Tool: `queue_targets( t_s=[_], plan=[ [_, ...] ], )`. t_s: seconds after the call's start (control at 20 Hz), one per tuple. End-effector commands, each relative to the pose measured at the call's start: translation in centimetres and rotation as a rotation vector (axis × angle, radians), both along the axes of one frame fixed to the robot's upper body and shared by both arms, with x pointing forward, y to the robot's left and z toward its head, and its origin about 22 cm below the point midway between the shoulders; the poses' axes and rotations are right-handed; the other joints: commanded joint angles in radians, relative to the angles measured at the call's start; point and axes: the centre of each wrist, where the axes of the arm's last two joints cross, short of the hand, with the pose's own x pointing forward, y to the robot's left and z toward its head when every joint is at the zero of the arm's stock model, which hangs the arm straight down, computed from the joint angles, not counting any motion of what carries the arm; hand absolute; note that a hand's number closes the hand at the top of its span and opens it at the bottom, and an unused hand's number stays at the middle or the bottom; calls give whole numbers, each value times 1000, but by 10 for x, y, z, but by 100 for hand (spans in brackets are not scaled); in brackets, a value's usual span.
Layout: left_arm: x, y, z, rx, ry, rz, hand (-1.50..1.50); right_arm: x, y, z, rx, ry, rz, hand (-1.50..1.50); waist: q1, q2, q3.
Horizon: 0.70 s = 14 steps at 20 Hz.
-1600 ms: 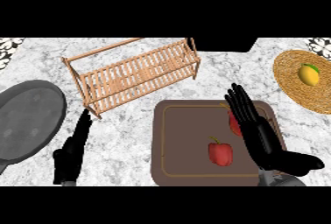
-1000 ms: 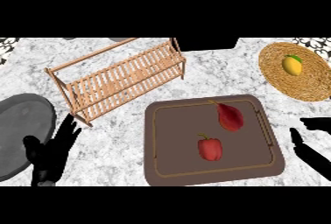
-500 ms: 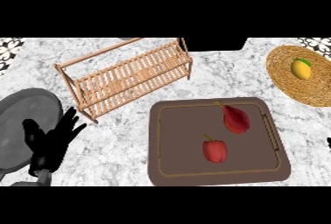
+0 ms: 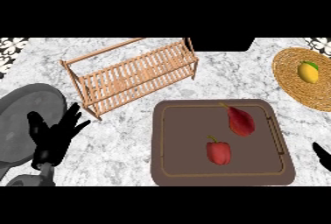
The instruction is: Pick the bell pepper from the tray and place it in the tiered shelf
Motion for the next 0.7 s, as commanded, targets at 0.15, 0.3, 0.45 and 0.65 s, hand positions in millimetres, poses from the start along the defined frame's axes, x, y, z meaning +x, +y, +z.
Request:
queue_targets(
  t_s=[0.15, 0.3, 0.45, 0.65],
  plan=[
    [-1, 4, -5, -8, 26, -27, 0, 9, 25, 33, -142, -17, -162, -150, 24, 6, -6],
    [-7, -17, -18, -8, 46, -27, 0, 25, 26, 25, -211, 21, -207, -150, 27, 6, -7],
    [3, 2, -2, 2, 21, -49, 0, 37, 43, 25, -215, 81, -231, -150, 37, 6, -6],
    [4, -7, -7, -9, 31, -38, 0, 57, 66, 15, -305, 182, -234, -150, 36, 5, -4]
  ],
)
